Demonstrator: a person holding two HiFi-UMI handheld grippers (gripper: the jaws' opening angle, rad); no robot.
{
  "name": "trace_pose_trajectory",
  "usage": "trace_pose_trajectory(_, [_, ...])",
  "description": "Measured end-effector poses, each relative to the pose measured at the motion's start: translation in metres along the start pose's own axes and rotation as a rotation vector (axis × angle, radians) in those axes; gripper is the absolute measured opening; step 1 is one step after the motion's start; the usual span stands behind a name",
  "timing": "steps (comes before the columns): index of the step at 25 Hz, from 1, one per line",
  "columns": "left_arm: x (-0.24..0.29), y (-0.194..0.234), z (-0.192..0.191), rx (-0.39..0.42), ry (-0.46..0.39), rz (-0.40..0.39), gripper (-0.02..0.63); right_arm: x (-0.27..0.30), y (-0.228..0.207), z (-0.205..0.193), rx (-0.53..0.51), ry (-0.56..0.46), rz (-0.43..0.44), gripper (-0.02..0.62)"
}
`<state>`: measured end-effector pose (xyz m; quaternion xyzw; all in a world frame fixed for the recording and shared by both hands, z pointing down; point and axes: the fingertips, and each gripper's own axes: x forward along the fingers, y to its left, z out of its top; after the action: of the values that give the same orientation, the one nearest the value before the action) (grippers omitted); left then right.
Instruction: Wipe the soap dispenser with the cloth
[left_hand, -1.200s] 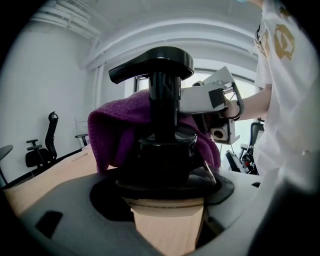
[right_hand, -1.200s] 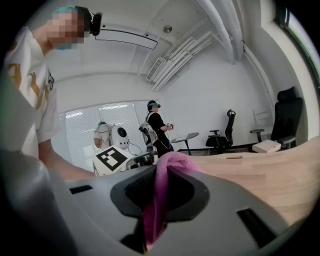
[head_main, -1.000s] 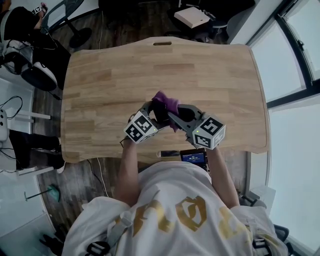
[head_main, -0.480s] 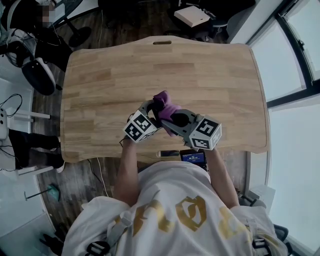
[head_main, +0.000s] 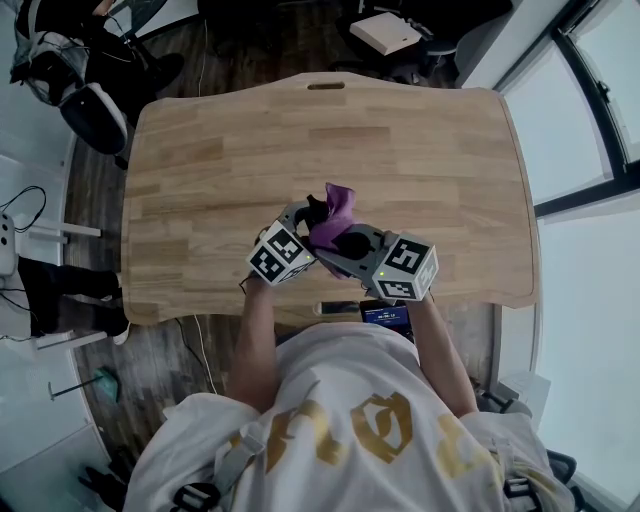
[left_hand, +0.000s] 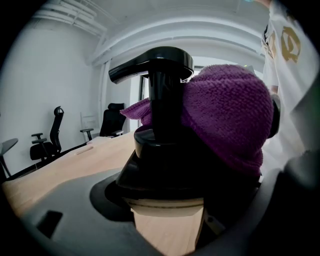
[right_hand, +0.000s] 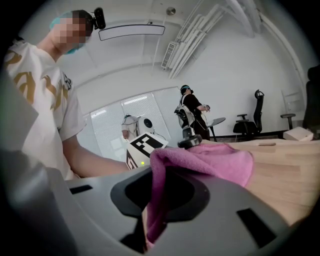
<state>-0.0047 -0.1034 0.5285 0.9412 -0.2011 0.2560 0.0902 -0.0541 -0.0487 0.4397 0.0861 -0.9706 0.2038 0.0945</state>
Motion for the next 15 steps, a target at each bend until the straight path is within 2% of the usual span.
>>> trace_pose_trajectory(5, [0.0, 0.0, 0.004, -0.009, -0.013, 0.001, 0.351, -0.012, -0.009, 0.001, 0.001, -0.014, -0.031, 0.051])
trace_pose_trajectory(11, [0.001, -0.006, 0.008, -0.001, -0.032, -0.029, 0.351, -0.03, -0.031, 0.012, -0.007, -0.076, -0.15, 0.051])
trace_pose_trajectory(15, [0.001, -0.013, 0.017, 0.004, -0.057, -0.057, 0.351, -0.04, -0.041, 0.019, 0.022, -0.141, -0.195, 0.051])
